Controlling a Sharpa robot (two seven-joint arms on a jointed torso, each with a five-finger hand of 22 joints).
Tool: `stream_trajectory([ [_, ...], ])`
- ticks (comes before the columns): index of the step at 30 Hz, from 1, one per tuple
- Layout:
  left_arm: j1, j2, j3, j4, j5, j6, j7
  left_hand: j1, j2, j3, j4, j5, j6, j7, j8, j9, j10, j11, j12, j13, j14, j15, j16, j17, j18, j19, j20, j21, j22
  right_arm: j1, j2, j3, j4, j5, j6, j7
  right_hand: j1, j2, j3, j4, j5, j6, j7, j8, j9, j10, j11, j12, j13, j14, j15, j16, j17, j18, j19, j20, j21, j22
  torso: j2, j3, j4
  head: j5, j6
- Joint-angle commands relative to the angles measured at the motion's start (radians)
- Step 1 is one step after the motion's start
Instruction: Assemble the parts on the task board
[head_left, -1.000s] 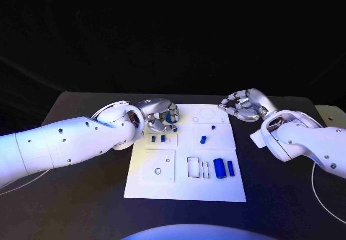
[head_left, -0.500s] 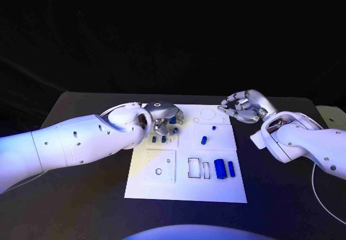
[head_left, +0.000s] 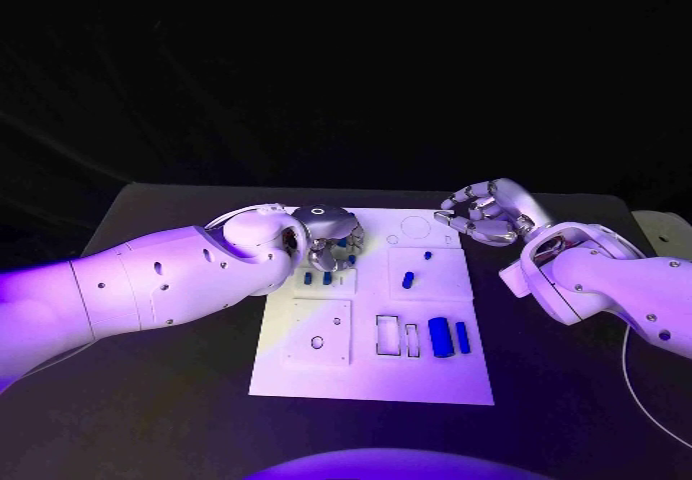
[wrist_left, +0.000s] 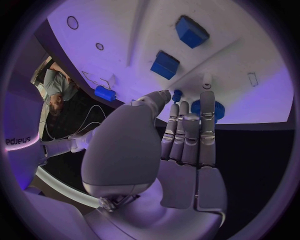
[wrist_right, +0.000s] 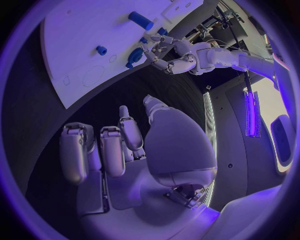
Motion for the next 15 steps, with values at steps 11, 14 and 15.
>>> stream_trajectory([
  [11, -0.001, 0.024, 0.001, -0.025, -0.014, 0.033, -0.017, 0.014, 0.004, 0.024, -0.006, -0.007, 0.018, -0.001, -0.014, -0.006, 0.022, -0.002, -0.017, -0.011, 0.013, -0.005, 0.014, -0.002, 0.015, 0.001, -0.009, 0.016, 0.010, -0.001, 0.003, 0.000, 0.000, -0.012, 0.005, 0.008, 0.004, 0.005, -0.005, -0.001, 0.006, -0.007, 0.001, 0.006, -0.002, -0.004, -0.002, -0.003, 0.004, 0.072, -0.006, -0.005, 0.134, 0.011, 0.040, -0.004, -0.005, 0.180, 0.000, 0.0005, -0.0003, 0.000, -0.002],
  [14, -0.001, 0.029, 0.001, -0.030, -0.014, 0.036, -0.016, 0.013, 0.005, 0.027, -0.006, -0.007, 0.018, 0.000, -0.017, -0.007, 0.024, -0.002, -0.019, -0.013, 0.014, -0.005, 0.016, -0.002, 0.015, 0.001, -0.009, 0.018, 0.011, -0.001, 0.004, 0.000, 0.000, -0.012, 0.005, 0.008, 0.004, 0.005, -0.005, -0.001, 0.006, -0.007, 0.001, 0.006, -0.002, -0.004, -0.002, -0.003, 0.004, 0.072, -0.006, -0.005, 0.134, 0.011, 0.040, -0.004, -0.005, 0.180, 0.000, 0.0007, -0.0007, 0.000, -0.003],
  [15, -0.001, 0.030, 0.001, -0.031, -0.013, 0.037, -0.016, 0.013, 0.005, 0.028, -0.006, -0.007, 0.018, 0.000, -0.018, -0.007, 0.025, -0.002, -0.020, -0.013, 0.015, -0.005, 0.016, -0.001, 0.014, 0.002, -0.009, 0.018, 0.011, -0.001, 0.004, 0.000, 0.000, -0.012, 0.005, 0.008, 0.004, 0.005, -0.005, -0.001, 0.006, -0.007, 0.001, 0.006, -0.002, -0.004, -0.002, -0.003, 0.004, 0.072, -0.006, -0.005, 0.134, 0.011, 0.040, -0.004, -0.005, 0.180, 0.000, 0.0006, -0.0007, 0.000, -0.003],
])
